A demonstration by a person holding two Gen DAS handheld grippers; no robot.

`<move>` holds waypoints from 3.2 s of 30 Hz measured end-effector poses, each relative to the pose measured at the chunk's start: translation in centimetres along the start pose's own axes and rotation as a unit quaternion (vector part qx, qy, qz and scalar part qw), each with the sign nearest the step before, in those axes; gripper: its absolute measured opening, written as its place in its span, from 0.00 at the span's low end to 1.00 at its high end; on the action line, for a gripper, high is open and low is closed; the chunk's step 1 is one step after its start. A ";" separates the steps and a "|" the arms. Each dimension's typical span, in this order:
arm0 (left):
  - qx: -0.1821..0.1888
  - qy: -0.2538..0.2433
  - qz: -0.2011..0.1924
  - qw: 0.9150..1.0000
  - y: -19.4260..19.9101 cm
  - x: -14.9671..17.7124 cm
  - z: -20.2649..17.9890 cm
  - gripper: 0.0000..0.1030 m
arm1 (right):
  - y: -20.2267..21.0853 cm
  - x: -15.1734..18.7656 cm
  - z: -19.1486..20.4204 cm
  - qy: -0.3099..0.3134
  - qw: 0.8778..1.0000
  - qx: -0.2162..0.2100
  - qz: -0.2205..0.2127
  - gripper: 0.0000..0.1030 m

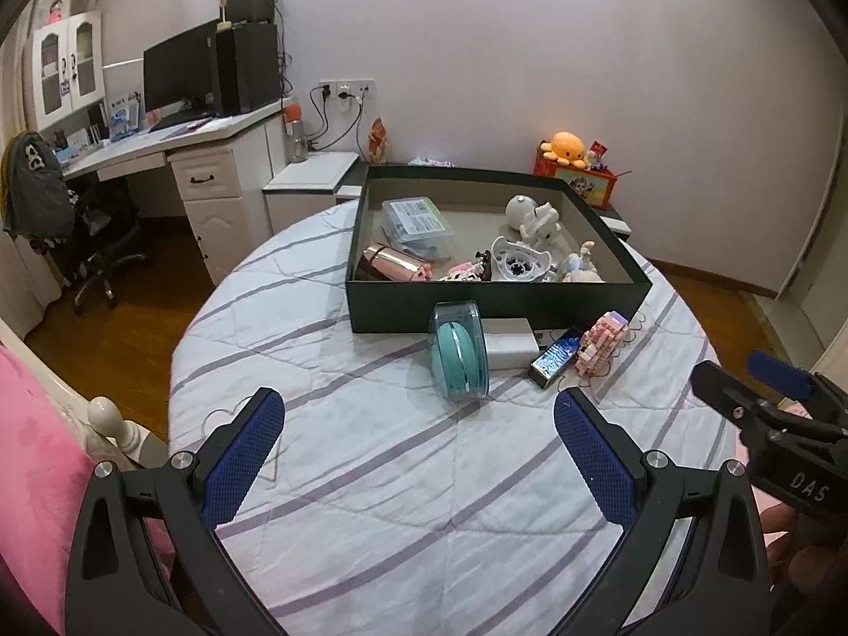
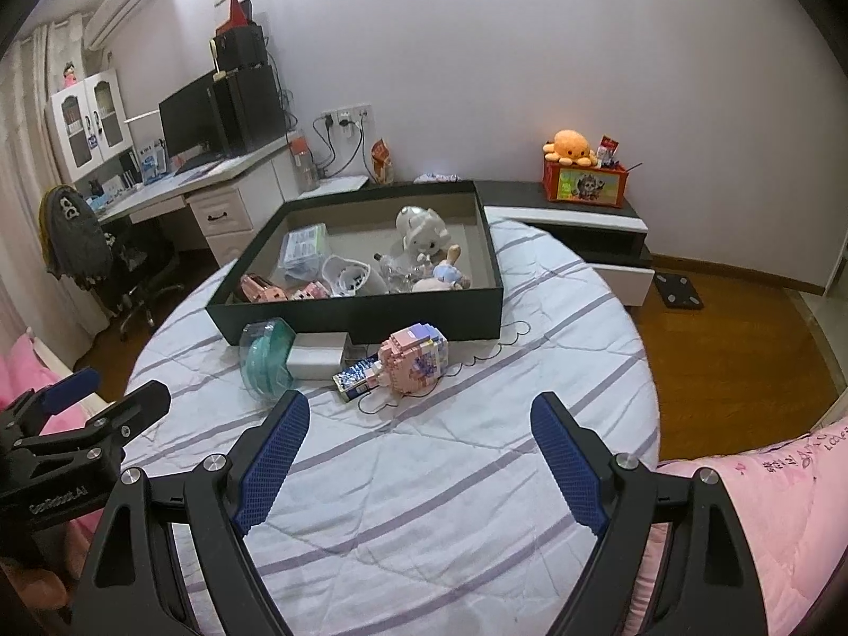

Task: Organize rigid objects
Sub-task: 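Withdraw both tools from the box toward the teal case and block figurine, then grasp the teal case with the left tool while the right tool grasps the pink block figurine, then carry the teal case and block figurine into the black box and release both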

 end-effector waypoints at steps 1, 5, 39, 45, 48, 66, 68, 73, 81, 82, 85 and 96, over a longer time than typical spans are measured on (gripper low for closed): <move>0.000 0.001 0.004 1.000 -0.5 -0.1 0.0 1.00 | -0.7 -0.1 0.0 0.000 1.000 0.000 0.005 0.84; 0.004 0.011 0.025 1.000 -3.4 -0.4 -0.1 1.00 | -3.3 -0.2 -0.1 -0.003 1.000 -0.003 0.024 0.84; 0.091 0.061 0.064 0.992 -11.8 -1.1 0.2 0.37 | -12.7 -0.6 -1.2 -0.034 0.994 -0.059 0.082 0.66; 0.082 0.060 0.052 0.993 -9.7 -0.9 1.0 0.37 | -10.6 -1.0 -1.0 -0.033 0.995 -0.063 0.068 0.67; 0.079 0.058 0.044 0.994 -8.5 -1.0 1.4 0.37 | -9.6 -1.4 -0.9 -0.030 0.995 -0.066 0.061 0.67; 0.083 0.035 -0.030 0.995 -6.2 -10.2 2.0 0.37 | -7.4 -9.3 1.3 0.012 0.996 -0.084 -0.005 0.67; 0.087 0.034 -0.029 0.995 -7.1 -11.4 2.0 0.37 | -8.4 -11.0 1.6 0.015 0.996 -0.087 -0.007 0.67; 0.095 0.034 -0.021 0.995 -10.4 -13.9 1.4 0.37 | -12.0 -14.2 2.1 0.013 0.995 -0.099 0.004 0.67; 0.110 0.038 0.004 0.993 -17.5 -18.1 1.0 0.37 | -17.9 -16.3 1.6 -0.015 0.991 -0.130 0.037 0.67; 0.110 0.038 0.009 0.993 -18.5 -18.5 1.1 0.37 | -18.7 -16.4 1.5 -0.016 0.990 -0.131 0.042 0.67; 0.111 0.033 0.026 0.993 -21.0 -19.1 0.9 0.37 | -20.2 -16.4 1.6 -0.010 0.988 -0.142 0.054 0.67; 0.079 0.027 0.037 0.996 -23.1 -18.2 1.1 0.60 | -22.9 -15.7 1.9 0.010 0.989 -0.130 0.067 0.74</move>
Point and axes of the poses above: each gripper's, at about its wrist camera, not at the fingertips, and y roughly against the way its jaws point, z to its left, x to its underside, the point moved 3 cm from there along -y, roughly the way its jaws point, and after that the axes turned 4 degrees about -y, right-handed, at the moved point
